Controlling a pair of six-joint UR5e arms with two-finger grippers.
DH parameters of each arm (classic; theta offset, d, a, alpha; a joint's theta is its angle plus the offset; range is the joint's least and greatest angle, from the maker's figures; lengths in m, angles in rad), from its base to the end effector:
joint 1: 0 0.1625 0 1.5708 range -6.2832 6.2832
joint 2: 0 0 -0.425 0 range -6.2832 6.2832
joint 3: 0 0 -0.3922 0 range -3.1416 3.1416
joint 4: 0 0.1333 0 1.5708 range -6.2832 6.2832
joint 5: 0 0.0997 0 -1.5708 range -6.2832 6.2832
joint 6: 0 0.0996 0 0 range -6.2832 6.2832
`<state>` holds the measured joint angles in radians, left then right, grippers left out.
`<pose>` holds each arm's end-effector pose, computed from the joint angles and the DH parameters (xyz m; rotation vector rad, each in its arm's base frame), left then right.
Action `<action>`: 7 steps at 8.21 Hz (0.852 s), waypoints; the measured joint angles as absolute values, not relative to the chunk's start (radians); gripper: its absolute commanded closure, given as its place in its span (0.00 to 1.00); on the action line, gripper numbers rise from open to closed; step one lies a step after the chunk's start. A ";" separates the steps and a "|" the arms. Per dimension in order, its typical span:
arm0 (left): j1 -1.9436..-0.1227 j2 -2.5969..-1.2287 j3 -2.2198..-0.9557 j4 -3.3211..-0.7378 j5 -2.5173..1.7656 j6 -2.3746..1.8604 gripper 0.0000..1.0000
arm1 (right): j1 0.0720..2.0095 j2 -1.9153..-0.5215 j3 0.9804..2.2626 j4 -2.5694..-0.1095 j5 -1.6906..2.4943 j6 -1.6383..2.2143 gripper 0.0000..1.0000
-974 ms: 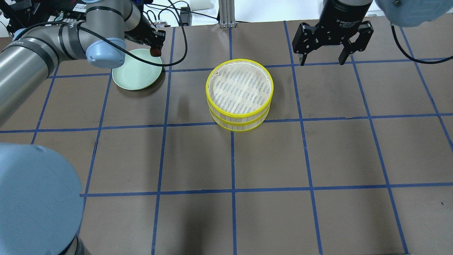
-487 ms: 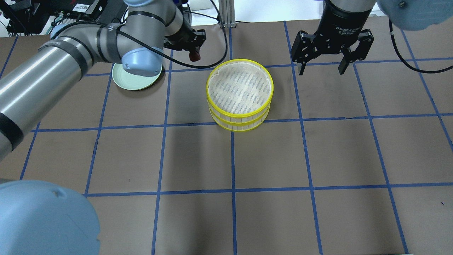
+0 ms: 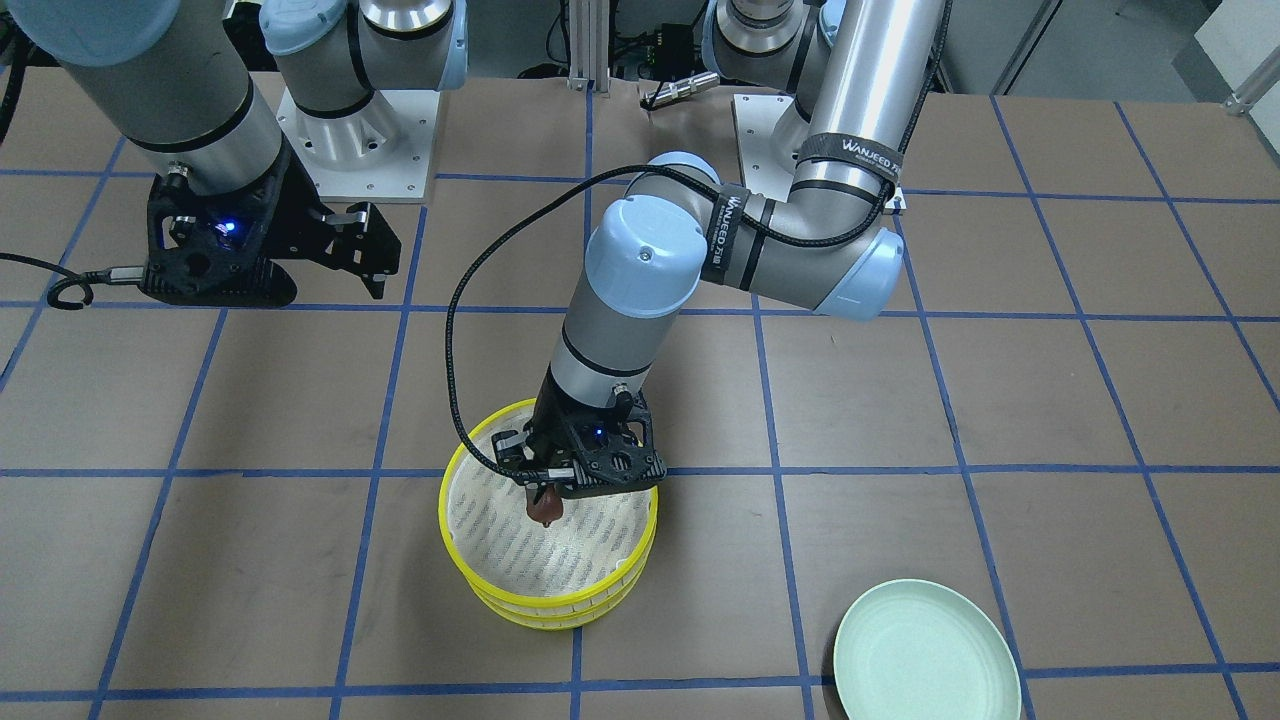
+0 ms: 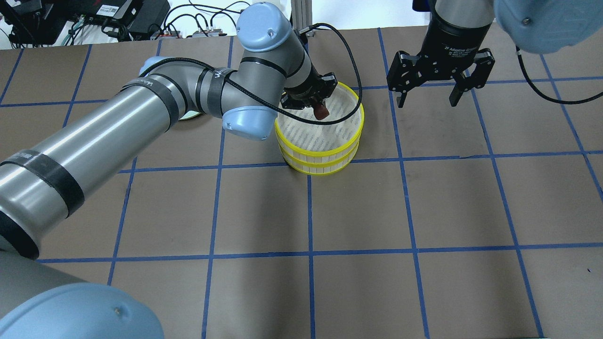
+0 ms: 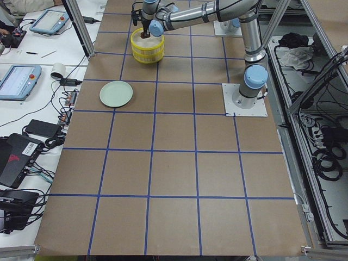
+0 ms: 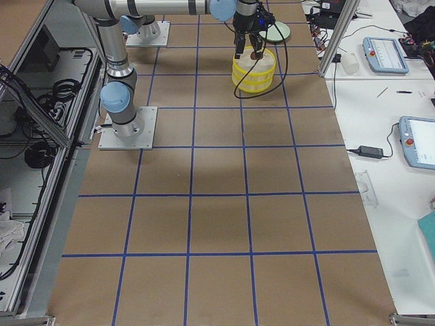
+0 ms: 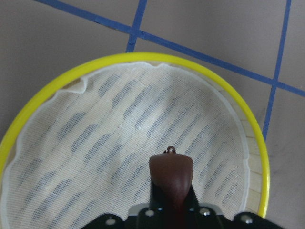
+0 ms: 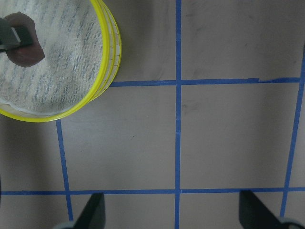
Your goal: Place buns in different layers of steamer
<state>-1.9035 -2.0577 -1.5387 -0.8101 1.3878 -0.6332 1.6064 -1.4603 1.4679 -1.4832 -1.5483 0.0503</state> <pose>-0.3638 -0.5892 0.3025 0.3836 -2.8010 0.2655 0.1543 -0.5237 0.4733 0.0246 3.1195 0.1500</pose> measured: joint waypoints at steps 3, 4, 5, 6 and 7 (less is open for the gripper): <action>-1.912 -2.050 -1.540 -0.809 1.392 -0.632 0.00 | 1.604 -1.460 1.475 -1.487 -1.551 0.051 0.00; -1.911 -2.044 -1.536 -0.811 1.393 -0.619 0.00 | 1.603 -1.459 1.475 -1.494 -1.555 0.046 0.00; -1.909 -2.039 -1.532 -0.812 1.394 -0.612 0.00 | 1.602 -1.459 1.476 -1.503 -1.558 0.043 0.00; -1.906 -2.035 -1.529 -0.813 1.395 -0.607 0.00 | 1.601 -1.458 1.477 -1.508 -1.559 0.044 0.00; -1.899 -2.030 -1.526 -0.815 1.397 -0.586 0.00 | 1.601 -1.458 1.477 -1.510 -1.560 0.046 0.00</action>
<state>-1.8994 -2.0302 -1.5265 -0.8153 1.3967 -0.5862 1.6005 -1.4584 1.4770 -1.5099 -1.5597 0.0455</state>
